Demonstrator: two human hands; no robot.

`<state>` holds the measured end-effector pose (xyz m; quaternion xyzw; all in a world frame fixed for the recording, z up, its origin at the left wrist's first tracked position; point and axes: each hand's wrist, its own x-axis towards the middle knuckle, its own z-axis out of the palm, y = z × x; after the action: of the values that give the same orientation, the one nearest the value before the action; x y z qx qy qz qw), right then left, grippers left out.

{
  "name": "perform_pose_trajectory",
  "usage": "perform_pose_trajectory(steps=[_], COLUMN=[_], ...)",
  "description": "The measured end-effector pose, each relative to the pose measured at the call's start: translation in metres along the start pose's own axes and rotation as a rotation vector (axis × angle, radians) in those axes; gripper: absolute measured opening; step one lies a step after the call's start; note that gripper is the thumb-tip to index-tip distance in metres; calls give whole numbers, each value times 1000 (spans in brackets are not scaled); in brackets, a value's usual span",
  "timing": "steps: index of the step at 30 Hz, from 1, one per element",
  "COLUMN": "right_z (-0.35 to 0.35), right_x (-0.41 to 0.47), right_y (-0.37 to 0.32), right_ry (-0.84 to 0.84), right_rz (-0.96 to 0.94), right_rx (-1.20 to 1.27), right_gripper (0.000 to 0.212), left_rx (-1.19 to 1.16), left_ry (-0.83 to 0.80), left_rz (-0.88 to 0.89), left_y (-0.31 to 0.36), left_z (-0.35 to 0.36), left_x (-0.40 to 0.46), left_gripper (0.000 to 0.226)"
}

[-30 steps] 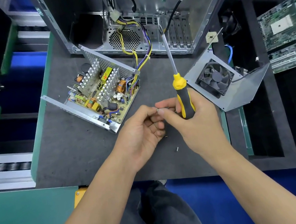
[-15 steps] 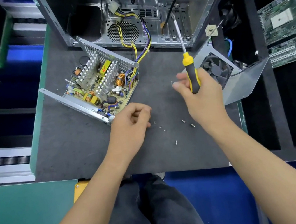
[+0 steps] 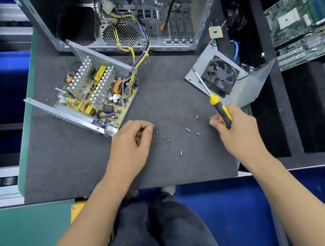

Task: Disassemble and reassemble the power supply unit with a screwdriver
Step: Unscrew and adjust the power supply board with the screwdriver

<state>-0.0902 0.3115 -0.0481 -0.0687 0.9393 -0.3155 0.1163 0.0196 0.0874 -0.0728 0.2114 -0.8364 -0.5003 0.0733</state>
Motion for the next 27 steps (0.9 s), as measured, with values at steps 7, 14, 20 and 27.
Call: perform_pose_trajectory(steps=[7, 14, 20, 27], right_z=[26, 23, 11, 2], right_x=[9, 11, -3, 1], right_y=[-11, -23, -62, -87], right_ry=[36, 59, -188, -407], right_rz=[-19, -35, 21, 120], right_rx=[5, -75, 366, 650], right_gripper=[26, 26, 16, 34], left_rx=[-6, -46, -414, -319], left_ry=[-3, 7, -57, 71], left_rz=[27, 8, -134, 157], left_y=[1, 7, 28, 35], left_z=[3, 2, 11, 4], left_x=[-1, -4, 0, 3], left_gripper=[12, 13, 29, 13])
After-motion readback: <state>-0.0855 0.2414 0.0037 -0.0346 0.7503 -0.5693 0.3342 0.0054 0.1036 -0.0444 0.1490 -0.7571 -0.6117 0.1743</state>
